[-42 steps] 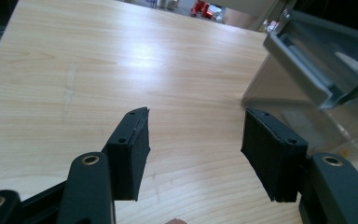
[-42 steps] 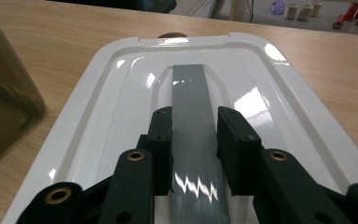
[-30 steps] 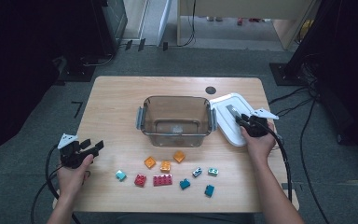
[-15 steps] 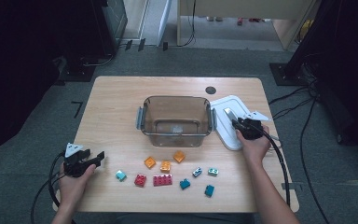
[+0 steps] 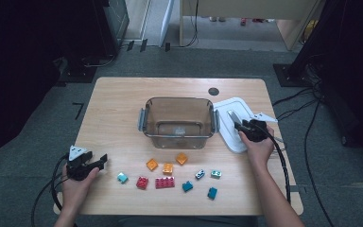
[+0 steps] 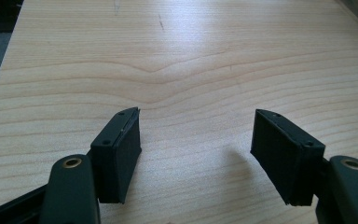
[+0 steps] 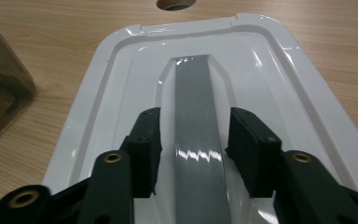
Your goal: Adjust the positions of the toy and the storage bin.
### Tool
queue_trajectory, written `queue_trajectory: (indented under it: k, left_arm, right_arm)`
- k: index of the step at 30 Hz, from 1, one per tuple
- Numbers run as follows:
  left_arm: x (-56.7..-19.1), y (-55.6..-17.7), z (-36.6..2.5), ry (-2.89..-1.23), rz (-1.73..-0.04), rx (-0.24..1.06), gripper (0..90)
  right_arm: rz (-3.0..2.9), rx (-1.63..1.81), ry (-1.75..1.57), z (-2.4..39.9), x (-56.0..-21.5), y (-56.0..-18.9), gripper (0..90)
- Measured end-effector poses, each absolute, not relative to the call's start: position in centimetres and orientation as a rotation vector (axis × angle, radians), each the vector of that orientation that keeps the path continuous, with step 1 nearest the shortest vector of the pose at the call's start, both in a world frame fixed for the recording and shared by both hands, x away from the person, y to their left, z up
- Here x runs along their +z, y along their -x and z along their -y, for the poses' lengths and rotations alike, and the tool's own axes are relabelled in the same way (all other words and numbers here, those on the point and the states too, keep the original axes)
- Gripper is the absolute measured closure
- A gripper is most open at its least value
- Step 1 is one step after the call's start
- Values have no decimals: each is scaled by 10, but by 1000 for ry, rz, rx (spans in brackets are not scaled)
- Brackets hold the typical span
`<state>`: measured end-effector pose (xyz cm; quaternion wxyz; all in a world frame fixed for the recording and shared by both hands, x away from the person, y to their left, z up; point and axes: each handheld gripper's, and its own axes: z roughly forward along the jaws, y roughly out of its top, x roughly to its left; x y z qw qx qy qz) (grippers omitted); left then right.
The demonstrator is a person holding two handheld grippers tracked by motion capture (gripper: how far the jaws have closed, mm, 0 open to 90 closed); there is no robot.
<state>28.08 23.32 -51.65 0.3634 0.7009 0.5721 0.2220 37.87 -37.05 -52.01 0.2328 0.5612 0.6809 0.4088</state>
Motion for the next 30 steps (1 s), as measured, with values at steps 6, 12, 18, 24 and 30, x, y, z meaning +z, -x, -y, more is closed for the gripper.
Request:
queue_trajectory:
  k: [6,12,18,24,30]
  left_arm:
    - [-517,-281,-233,-1803,-1473,570,329]
    - [-517,-281,-233,-1799,-1474,569,330]
    - [-517,-281,-234,-1796,-1475,564,329]
    - [-516,-281,-234,-1796,-1475,562,330]
    - [-516,-281,-235,-1794,-1474,559,330]
  right_arm:
    - [-1856,1079,-1562,366,-520,-380,517]
    - [-1813,1021,-1587,361,-520,-381,627]
    - [-1771,952,-1588,348,-520,-378,660]
    - [-1716,936,-1633,341,-520,-371,661]
    - [-1722,1015,-1656,346,-519,-368,562]
